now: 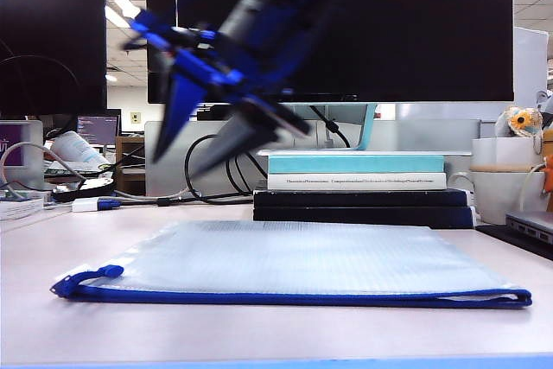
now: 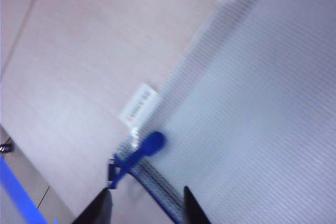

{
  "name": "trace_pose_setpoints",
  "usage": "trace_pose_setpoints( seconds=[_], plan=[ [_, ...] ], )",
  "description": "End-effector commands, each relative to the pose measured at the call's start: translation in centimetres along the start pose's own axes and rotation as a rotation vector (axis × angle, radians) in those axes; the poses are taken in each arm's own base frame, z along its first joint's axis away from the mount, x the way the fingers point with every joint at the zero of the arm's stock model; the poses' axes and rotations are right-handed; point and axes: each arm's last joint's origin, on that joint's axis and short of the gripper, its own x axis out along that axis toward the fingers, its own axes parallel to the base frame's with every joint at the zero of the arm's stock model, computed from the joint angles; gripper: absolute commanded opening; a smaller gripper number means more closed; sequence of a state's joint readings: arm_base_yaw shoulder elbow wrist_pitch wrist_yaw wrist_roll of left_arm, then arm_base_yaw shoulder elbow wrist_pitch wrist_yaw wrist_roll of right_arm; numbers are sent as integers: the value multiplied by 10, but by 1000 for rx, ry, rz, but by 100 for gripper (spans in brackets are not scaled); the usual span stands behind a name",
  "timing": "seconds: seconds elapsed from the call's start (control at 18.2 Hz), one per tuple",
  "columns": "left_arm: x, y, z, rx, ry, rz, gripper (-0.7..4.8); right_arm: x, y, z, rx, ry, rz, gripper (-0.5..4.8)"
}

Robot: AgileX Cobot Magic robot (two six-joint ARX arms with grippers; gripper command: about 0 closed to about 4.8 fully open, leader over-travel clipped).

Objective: Pick up the transparent plastic file bag with a blue zipper and close its zipper.

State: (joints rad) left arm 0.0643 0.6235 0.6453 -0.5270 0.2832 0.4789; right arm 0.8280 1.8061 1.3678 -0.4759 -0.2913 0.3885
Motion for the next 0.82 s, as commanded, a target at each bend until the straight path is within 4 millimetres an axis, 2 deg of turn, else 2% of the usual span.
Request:
trace_pose_setpoints(
  seconds=[0.05, 0.22, 0.27, 0.66, 0.82],
  plan=[
    [-1, 0, 3, 13, -30, -8, -5, 10, 13, 1, 14, 46, 39, 189],
    [-1, 1, 4, 13, -36, -5, -5, 18, 12, -2, 49, 91, 76, 189],
    [-1, 0, 5, 11, -47, -22, -5, 34, 10, -8, 69, 137, 73, 189],
    [-1, 1, 6, -3, -59, -14, -5, 74, 21, -22, 63, 172, 81, 189],
    [-1, 0, 4, -11, -46, -21, -5, 89, 10, -26, 68, 179, 8, 189]
  ],
)
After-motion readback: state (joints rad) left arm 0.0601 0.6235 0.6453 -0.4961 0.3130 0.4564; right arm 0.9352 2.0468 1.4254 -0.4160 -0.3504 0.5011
